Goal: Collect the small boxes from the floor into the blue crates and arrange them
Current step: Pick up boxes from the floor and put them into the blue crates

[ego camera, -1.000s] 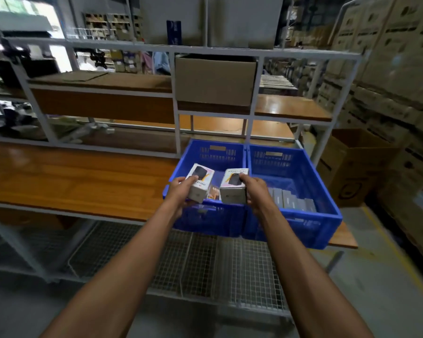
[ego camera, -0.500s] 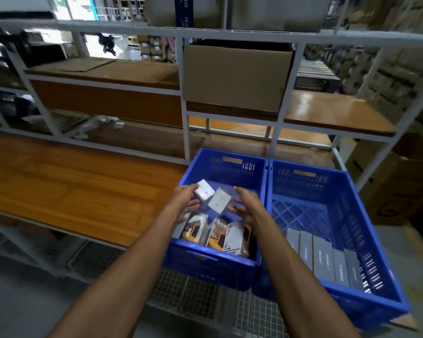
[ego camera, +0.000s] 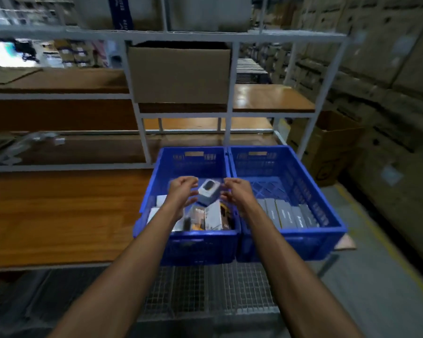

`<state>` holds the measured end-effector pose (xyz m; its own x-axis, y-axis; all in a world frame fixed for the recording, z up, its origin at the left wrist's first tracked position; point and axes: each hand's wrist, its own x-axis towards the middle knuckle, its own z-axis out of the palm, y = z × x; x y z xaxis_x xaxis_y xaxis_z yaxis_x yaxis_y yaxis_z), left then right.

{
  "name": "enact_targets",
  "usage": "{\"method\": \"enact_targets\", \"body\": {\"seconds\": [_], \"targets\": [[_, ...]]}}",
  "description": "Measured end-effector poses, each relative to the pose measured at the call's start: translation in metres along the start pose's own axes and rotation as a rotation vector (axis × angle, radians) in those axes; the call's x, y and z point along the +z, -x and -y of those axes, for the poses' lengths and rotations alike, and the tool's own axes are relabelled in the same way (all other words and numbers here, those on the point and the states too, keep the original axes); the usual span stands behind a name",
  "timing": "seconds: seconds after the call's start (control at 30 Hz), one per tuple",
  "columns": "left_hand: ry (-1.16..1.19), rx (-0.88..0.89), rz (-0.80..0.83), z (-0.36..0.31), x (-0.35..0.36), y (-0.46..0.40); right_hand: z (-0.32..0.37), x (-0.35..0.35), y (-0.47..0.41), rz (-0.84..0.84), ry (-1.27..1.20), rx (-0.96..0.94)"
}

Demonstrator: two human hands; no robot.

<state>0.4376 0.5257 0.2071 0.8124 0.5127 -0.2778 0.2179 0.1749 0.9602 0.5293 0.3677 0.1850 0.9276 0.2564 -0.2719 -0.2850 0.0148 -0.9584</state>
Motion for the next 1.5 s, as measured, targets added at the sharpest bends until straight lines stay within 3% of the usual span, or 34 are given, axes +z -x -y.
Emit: {"method": "enact_targets", "body": {"seconds": [0.27, 0.8, 1.03, 1.3, 1.5], "targets": [[-0.201, 0.067, 0.436, 0.048, 0.075, 0.138, -0.054, -0.109, 0.162, -0.439, 0.062, -0.221], [-0.466, 0.017, 1.206, 0.223, 0.196, 0.512, -0.215, -0.291, 0.627, -1.299, -0.044, -0.032], [-0.578, 0.06, 1.506, 0.303, 0.183, 0.726, -0.29, -0.297, 0.857, -1.564, -0.11, 0.001], [-0.65, 0.079, 1.745, 0.388, 0.11, 0.967, -0.38, -0.26, 1.119, -1.791, -0.115, 0.089], [-0.704, 0.095, 1.907, 0.431, 0.059, 1.11, -0.429, -0.231, 1.261, -1.918, -0.161, 0.185]]}}
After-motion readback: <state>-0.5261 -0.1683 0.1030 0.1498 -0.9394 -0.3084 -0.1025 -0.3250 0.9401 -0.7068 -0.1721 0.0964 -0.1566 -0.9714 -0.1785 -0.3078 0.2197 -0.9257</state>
